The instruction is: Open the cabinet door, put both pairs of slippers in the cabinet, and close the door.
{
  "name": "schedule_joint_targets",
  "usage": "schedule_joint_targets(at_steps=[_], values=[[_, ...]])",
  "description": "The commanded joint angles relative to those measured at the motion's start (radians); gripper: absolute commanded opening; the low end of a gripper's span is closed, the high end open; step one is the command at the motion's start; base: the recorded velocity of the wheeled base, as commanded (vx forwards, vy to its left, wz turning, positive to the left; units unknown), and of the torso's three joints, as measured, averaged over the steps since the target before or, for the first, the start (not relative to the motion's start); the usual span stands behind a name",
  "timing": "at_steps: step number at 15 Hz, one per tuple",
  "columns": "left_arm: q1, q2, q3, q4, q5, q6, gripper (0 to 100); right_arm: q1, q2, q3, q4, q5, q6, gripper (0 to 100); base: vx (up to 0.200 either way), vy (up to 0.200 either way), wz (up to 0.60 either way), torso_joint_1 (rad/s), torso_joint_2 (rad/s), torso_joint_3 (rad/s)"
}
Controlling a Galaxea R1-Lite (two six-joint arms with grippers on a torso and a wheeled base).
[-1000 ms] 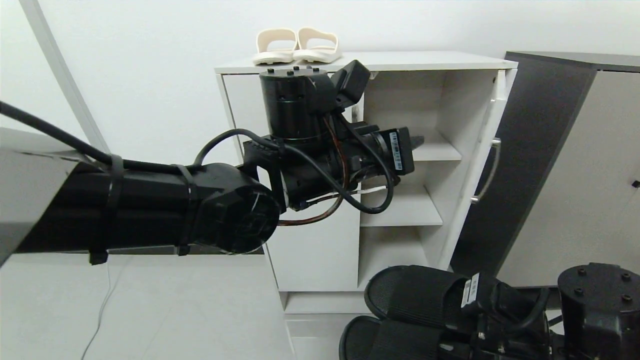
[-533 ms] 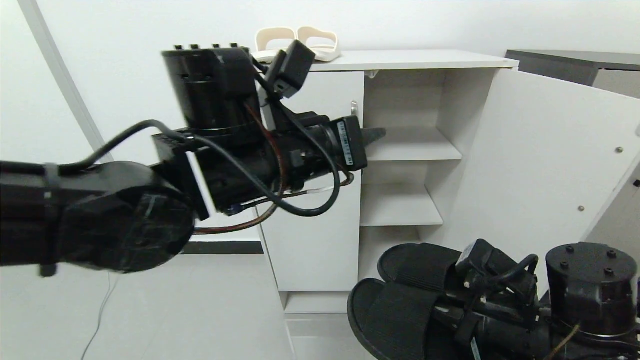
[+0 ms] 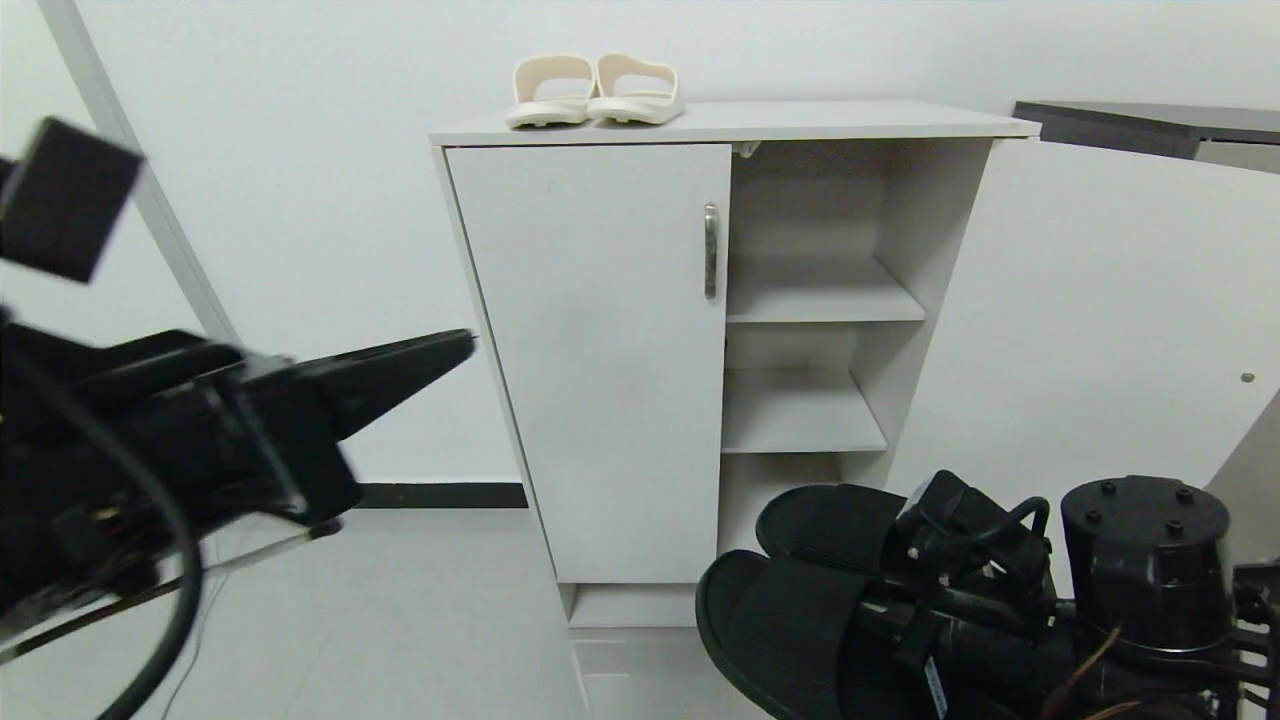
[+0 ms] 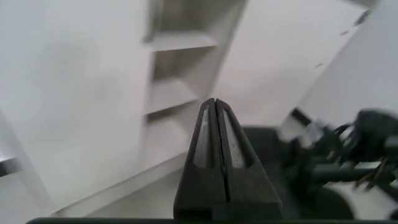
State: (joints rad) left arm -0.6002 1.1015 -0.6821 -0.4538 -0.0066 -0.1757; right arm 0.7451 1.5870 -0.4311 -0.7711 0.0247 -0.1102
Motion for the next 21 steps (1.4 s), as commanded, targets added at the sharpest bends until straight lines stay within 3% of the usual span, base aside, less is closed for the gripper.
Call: schedule_joint_targets(at_steps=[1, 5, 7, 9, 11, 17, 20, 21], values=[[0.175, -0.365, 0.188, 0.139, 0.068, 0.078, 0, -0.01, 0.007, -0.008, -0.001, 0.0, 0.0, 0, 0.0, 0.0, 0.0, 0.0, 0.0, 0.0], [0.422, -0.69, 0.309, 0.391, 0.102, 0.084, 0, -0.015, 0.01, -0.014, -0.019, -0.005, 0.001, 0, 0.0, 0.0, 0.0, 0.0, 0.0, 0.0], [0.494, -0.815, 0.421, 0.425, 0.109, 0.147, 0, -0.018, 0.01, -0.011, -0.022, -0.009, 0.001, 0, 0.0, 0.0, 0.0, 0.0, 0.0, 0.0], [0.559, -0.927, 0.529, 0.426, 0.117, 0.151, 0, -0.016, 0.008, -0.009, -0.022, -0.009, 0.0, 0, 0.0, 0.0, 0.0, 0.0, 0.0, 0.0], [0.589, -1.009, 0.596, 0.426, 0.117, 0.153, 0, -0.015, 0.011, -0.008, -0.022, -0.009, 0.0, 0, 0.0, 0.0, 0.0, 0.0, 0.0, 0.0], [0.599, -1.1, 0.681, 0.451, 0.097, 0.188, 0, -0.016, 0.004, -0.002, -0.03, -0.017, 0.0, 0, 0.0, 0.0, 0.0, 0.0, 0.0, 0.0], [0.599, -1.1, 0.682, 0.454, -0.009, 0.217, 0, -0.016, 0.007, -0.002, -0.037, -0.017, -0.002, 0, 0.0, 0.0, 0.0, 0.0, 0.0, 0.0], [0.599, -1.1, 0.682, 0.454, -0.012, 0.231, 0, -0.015, 0.01, -0.002, -0.037, -0.017, -0.002, 0, 0.0, 0.0, 0.0, 0.0, 0.0, 0.0]])
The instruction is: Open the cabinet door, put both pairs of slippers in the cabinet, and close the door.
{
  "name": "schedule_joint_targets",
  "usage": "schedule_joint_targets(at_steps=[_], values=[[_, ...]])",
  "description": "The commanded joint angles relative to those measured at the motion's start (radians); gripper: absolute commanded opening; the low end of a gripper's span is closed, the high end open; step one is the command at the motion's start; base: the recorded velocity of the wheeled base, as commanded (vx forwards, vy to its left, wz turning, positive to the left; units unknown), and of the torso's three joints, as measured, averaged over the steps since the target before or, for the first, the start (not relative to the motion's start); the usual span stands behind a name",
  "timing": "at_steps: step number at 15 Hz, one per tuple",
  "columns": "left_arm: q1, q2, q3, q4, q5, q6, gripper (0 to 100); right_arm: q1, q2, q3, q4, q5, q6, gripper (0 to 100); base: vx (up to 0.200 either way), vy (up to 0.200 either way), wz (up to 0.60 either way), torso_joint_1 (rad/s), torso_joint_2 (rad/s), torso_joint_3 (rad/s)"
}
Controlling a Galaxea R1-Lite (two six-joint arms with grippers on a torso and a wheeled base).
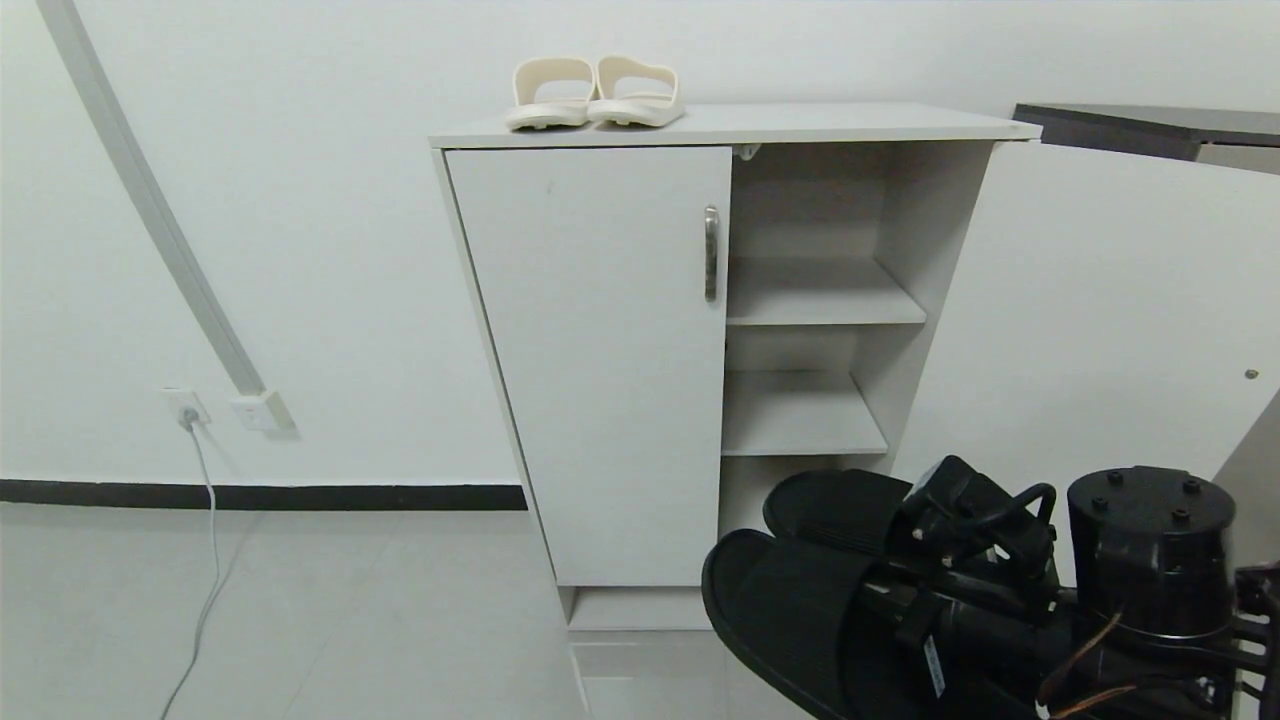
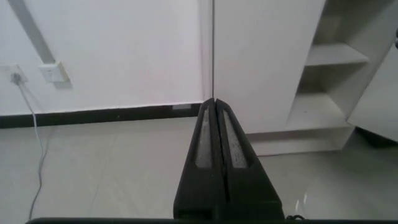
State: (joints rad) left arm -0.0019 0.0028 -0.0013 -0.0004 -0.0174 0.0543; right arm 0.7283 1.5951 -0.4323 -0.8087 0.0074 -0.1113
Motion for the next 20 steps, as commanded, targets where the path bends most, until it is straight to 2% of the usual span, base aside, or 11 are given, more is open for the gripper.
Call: schedule_joint_targets(at_steps=[1, 3, 5, 8, 9, 11, 16, 20], values=[[0.0, -0.001, 0.001, 0.0, -0.002, 0.003, 0, 0.002, 0.008, 0.0, 0.0, 0.0, -0.001, 0, 0.0, 0.0, 0.0, 0.0, 0.0, 0.0], [0.0, -0.001, 0.001, 0.0, -0.002, 0.003, 0, 0.0, 0.02, -0.006, -0.001, -0.003, 0.001, 0, 0.0, 0.0, 0.0, 0.0, 0.0, 0.0], [0.0, -0.001, 0.001, 0.0, -0.001, -0.002, 0, 0.008, 0.054, -0.032, -0.021, -0.078, 0.039, 0, 0.0, 0.0, 0.0, 0.0, 0.0, 0.0], [0.0, -0.001, 0.001, 0.002, 0.005, -0.033, 0, 0.091, 0.174, -0.103, -0.084, -0.32, 0.22, 0, 0.0, 0.0, 0.0, 0.0, 0.0, 0.0], [0.0, -0.001, 0.001, 0.002, 0.005, -0.031, 0, 0.1, 0.201, -0.128, -0.084, -0.368, 0.242, 0, 0.0, 0.0, 0.0, 0.0, 0.0, 0.0], [0.0, -0.001, 0.001, 0.0, 0.004, -0.027, 0, 0.135, 0.324, -0.25, -0.087, -0.546, 0.308, 0, 0.0, 0.0, 0.0, 0.0, 0.0, 0.0], [0.0, -0.001, 0.001, 0.0, 0.004, -0.027, 0, 0.14, 0.482, -0.445, -0.086, -0.842, 0.334, 0, 0.0, 0.0, 0.0, 0.0, 0.0, 0.0], [0.0, -0.001, 0.001, 0.0, 0.004, -0.028, 0, 0.109, 0.502, -0.464, -0.086, -0.866, 0.343, 0, 0.0, -0.2, 0.0, 0.005, 0.0, 0.004]])
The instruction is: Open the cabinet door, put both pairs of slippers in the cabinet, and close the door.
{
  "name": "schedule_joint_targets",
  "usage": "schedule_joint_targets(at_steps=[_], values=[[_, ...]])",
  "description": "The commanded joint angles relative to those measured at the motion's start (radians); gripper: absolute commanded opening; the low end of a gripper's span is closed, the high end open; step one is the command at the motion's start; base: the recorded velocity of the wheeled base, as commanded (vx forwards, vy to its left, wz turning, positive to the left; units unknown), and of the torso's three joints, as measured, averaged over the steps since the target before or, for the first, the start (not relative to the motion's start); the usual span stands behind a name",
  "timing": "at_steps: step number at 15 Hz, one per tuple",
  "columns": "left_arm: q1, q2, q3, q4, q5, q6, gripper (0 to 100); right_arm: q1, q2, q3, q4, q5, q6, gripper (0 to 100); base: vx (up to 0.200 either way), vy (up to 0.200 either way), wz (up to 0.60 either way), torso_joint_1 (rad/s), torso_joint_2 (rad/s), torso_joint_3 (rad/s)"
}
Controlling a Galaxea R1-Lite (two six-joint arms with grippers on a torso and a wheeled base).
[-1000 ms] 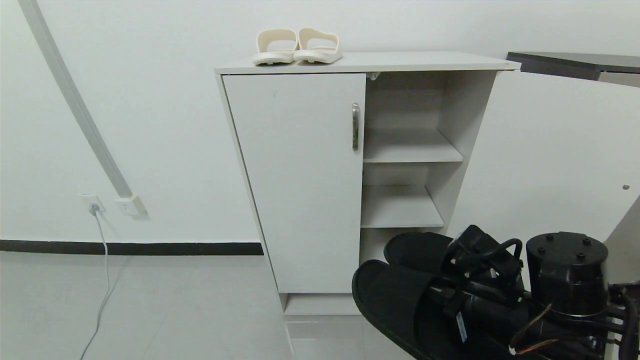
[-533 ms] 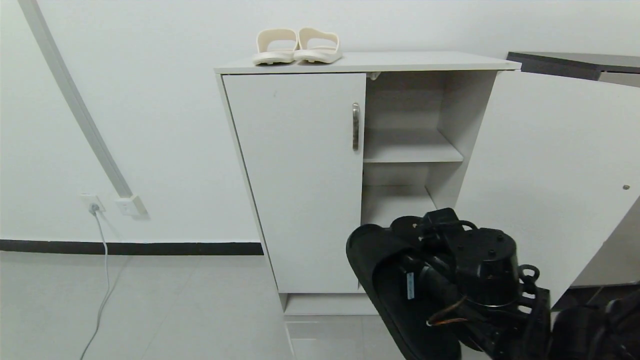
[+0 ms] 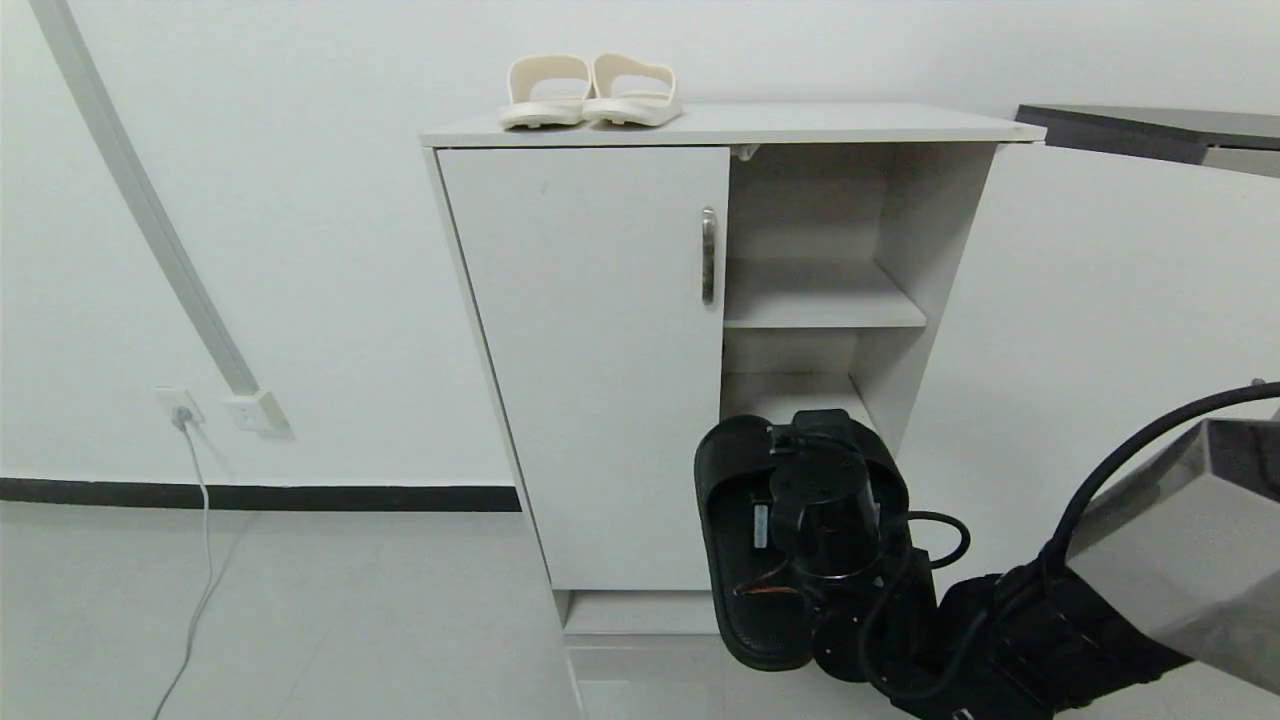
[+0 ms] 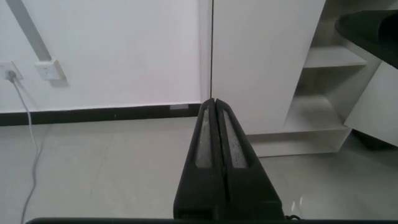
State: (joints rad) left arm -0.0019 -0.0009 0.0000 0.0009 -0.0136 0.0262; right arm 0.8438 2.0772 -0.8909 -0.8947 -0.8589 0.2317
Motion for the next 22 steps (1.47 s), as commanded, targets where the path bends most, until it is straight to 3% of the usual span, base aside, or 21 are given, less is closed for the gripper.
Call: schedule_joint_targets(at_steps=[1, 4, 8, 11, 15, 22], values=[[0.0, 0.002, 0.0, -0.001, 0.0, 0.0, 0, -0.015, 0.021, -0.003, 0.0, 0.0, 0.0, 0, 0.0, -0.2, 0.0, 0.012, 0.01, 0.002], [0.0, 0.002, 0.0, -0.001, 0.001, 0.0, 0, -0.029, 0.044, -0.002, -0.001, 0.0, 0.0, 0, 0.0, -0.2, 0.0, 0.006, 0.0, 0.004], [0.0, 0.002, 0.0, -0.001, 0.001, -0.005, 0, -0.069, 0.133, -0.043, -0.013, 0.003, 0.0, 0, 0.0, 0.0, 0.0, 0.0, 0.0, 0.0], [0.0, 0.002, 0.0, -0.001, 0.001, -0.002, 0, -0.101, 0.231, -0.145, -0.029, 0.023, 0.0, 0, 0.0, 0.0, 0.0, 0.0, 0.0, 0.0], [0.0, 0.002, 0.0, -0.001, 0.0, 0.0, 0, -0.1, 0.274, -0.146, -0.132, 0.081, -0.023, 0, 0.0, 0.0, 0.0, 0.0, 0.0, 0.0], [0.0, 0.002, 0.0, 0.001, 0.0, 0.0, 0, -0.1, 0.307, -0.148, -0.145, 0.093, -0.029, 0, 0.0, 0.0, 0.0, 0.0, 0.0, 0.0]])
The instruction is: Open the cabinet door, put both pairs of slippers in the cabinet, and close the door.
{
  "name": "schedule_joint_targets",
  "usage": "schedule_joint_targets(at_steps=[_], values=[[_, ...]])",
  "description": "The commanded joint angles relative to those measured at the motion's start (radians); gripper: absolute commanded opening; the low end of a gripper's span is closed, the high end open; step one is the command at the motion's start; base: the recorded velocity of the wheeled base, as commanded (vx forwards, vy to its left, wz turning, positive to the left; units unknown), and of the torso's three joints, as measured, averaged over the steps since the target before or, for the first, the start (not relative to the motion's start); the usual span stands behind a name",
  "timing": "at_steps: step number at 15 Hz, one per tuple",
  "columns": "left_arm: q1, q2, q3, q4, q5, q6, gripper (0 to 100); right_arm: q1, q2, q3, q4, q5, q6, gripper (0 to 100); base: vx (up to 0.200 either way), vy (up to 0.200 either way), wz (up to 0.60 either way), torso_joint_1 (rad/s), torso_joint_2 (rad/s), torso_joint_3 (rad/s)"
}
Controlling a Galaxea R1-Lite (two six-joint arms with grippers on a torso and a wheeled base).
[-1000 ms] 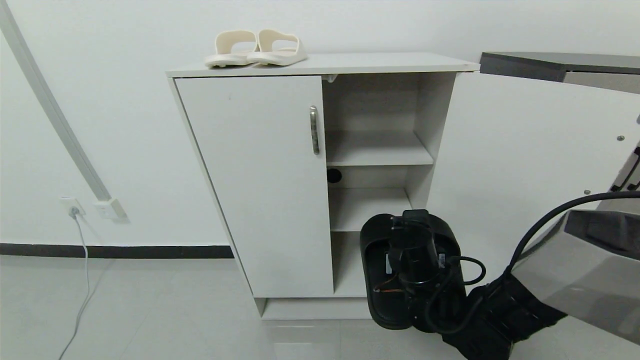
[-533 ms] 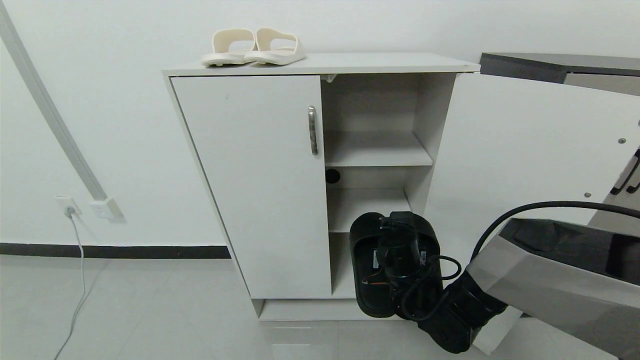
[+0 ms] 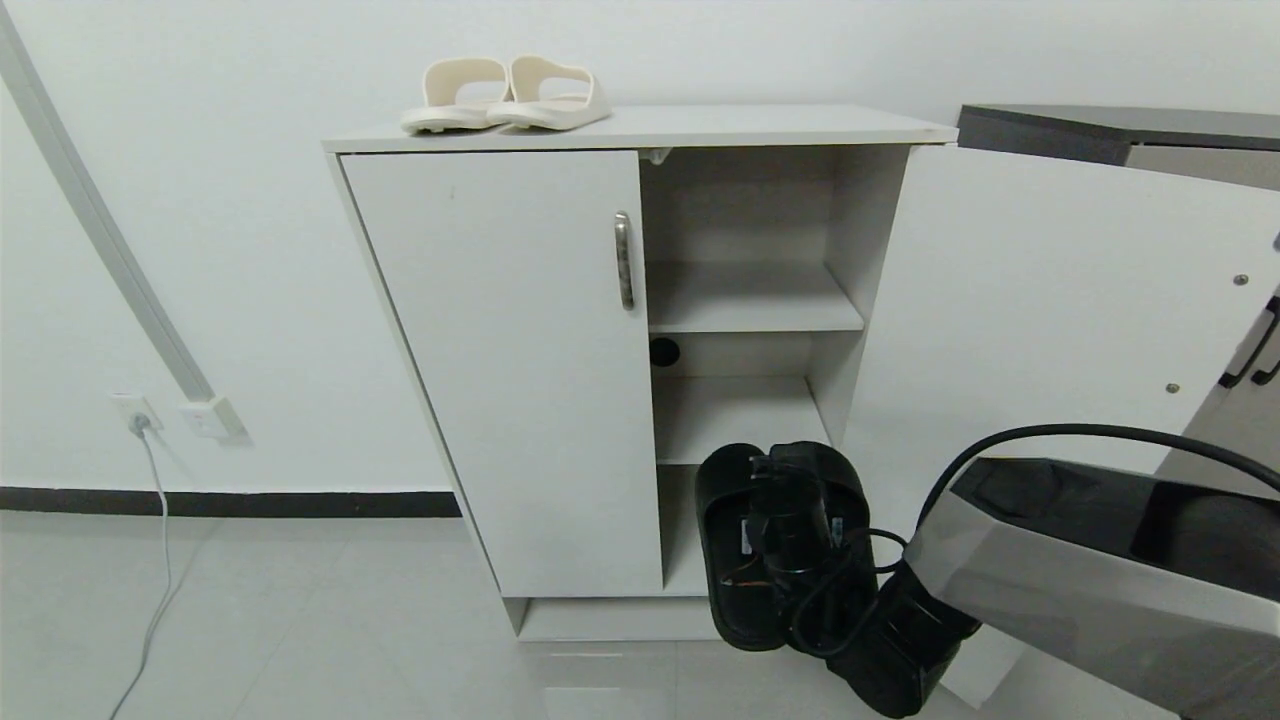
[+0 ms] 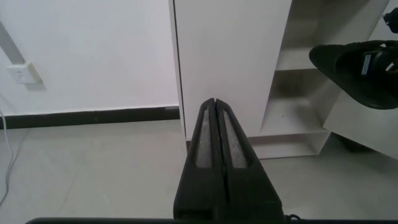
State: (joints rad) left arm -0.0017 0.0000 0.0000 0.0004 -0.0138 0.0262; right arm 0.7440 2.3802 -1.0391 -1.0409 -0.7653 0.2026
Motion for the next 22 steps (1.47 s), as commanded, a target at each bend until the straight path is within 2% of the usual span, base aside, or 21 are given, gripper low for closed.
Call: schedule_joint_targets(at_steps=[1, 10, 12, 14, 15, 16, 17, 22], values=[[0.0, 0.002, 0.0, 0.0, 0.0, 0.0, 0, 0.0, 0.005, -0.001, 0.001, 0.001, 0.0, 0, 0.0, 0.0, 0.0, -0.002, 0.0, -0.071], [0.0, 0.002, 0.0, 0.0, 0.0, -0.003, 0, 0.009, 0.027, -0.001, -0.008, -0.005, -0.002, 0, 0.0, 0.0, 0.0, 0.006, 0.0, -0.18], [0.0, 0.002, 0.0, 0.0, 0.0, -0.003, 0, 0.012, 0.036, 0.013, -0.123, -0.006, -0.071, 0, 0.0, 0.0, 0.0, 0.005, 0.0, -0.127], [0.0, 0.002, 0.0, 0.0, 0.0, -0.003, 0, -0.002, 0.093, 0.014, -0.329, -0.005, -0.196, 0, 0.0, 0.0, 0.0, 0.001, 0.0, -0.025], [0.0, 0.002, 0.0, 0.0, 0.0, -0.003, 0, -0.002, 0.093, 0.014, -0.329, -0.005, -0.196, 0, 0.0, 0.0, 0.0, 0.0, 0.0, 0.0], [0.0, 0.002, 0.0, 0.0, 0.0, -0.005, 0, -0.006, 0.123, 0.014, -0.424, -0.003, -0.27, 0, 0.0, 0.0, 0.0, 0.0, 0.0, 0.0], [0.0, 0.002, 0.0, 0.0, 0.0, -0.005, 0, -0.008, 0.143, 0.011, -0.459, -0.002, -0.298, 0, 0.0, 0.0, 0.0, 0.0, 0.0, 0.0], [0.0, 0.002, 0.0, 0.0, 0.0, -0.005, 0, -0.008, 0.139, 0.007, -0.467, -0.002, -0.298, 0, 0.0, 0.0, 0.0, 0.0, 0.0, 0.0]])
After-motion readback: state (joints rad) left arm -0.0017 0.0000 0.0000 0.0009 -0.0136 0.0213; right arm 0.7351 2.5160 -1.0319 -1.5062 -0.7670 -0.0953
